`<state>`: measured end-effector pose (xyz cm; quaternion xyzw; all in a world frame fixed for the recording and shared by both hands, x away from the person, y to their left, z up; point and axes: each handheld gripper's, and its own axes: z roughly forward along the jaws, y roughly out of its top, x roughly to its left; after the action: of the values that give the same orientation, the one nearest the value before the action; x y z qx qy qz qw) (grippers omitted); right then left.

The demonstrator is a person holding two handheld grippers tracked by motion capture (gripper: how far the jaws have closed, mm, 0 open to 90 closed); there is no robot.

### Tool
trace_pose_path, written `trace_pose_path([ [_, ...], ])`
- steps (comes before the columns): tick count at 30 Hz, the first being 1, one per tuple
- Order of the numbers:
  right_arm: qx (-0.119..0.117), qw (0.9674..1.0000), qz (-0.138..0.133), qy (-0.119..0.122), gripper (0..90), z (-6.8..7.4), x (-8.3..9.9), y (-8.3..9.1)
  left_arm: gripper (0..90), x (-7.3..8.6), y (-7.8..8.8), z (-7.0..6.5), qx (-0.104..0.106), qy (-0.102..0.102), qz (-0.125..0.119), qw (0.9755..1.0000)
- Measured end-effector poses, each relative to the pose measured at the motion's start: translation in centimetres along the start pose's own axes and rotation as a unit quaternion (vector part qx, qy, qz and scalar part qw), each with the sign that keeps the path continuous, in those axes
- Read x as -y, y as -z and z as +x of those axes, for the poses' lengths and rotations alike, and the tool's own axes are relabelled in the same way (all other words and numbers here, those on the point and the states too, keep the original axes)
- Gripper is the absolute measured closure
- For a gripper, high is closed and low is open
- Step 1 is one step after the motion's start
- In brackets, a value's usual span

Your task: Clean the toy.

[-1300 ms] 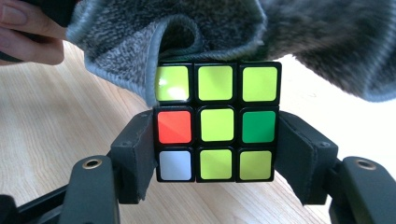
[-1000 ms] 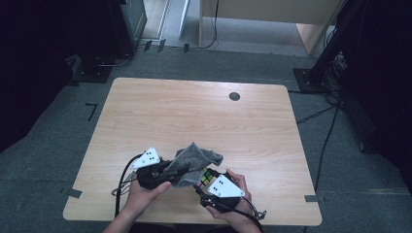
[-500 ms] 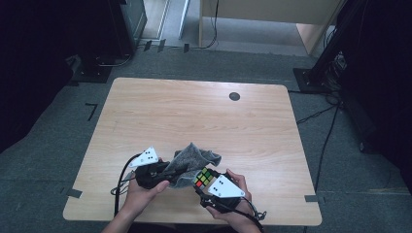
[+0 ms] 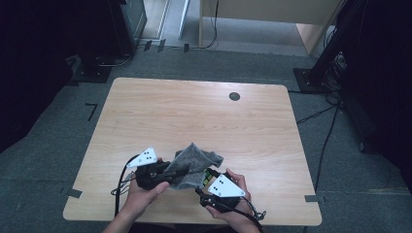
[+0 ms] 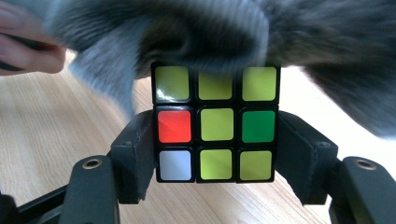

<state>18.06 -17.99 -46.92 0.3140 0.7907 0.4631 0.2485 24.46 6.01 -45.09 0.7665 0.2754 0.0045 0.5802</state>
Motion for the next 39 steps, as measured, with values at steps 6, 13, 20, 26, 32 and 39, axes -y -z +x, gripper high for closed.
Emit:
trace_pose_path([
  [6,0.000,1.0000,-0.004,0.000,35.0,-0.1,-0.1,0.3,69.6,0.4,0.3,1.5,-0.021,0.033,0.018,0.9991],
  [13,0.000,1.0000,0.002,-0.003,35.0,-0.1,0.0,0.0,67.8,0.1,0.1,-0.1,0.000,-0.013,0.003,0.9999],
  [20,0.003,1.0000,-0.003,-0.002,35.0,-0.1,-0.1,0.3,76.5,0.1,0.5,1.2,-0.017,0.021,0.028,0.9992],
  [26,0.002,1.0000,0.003,-0.002,35.0,0.0,0.0,0.1,59.7,0.0,-0.1,0.1,-0.026,-0.003,0.021,0.9994],
  [32,0.004,1.0000,-0.003,0.000,34.9,-0.1,-0.2,0.4,72.8,-0.1,0.3,1.1,-0.047,0.013,0.048,0.9977],
  [39,0.009,1.0000,-0.001,-0.005,35.0,-0.5,-0.1,0.3,68.2,-0.8,0.2,-1.7,-0.004,-0.062,0.028,0.9977],
])
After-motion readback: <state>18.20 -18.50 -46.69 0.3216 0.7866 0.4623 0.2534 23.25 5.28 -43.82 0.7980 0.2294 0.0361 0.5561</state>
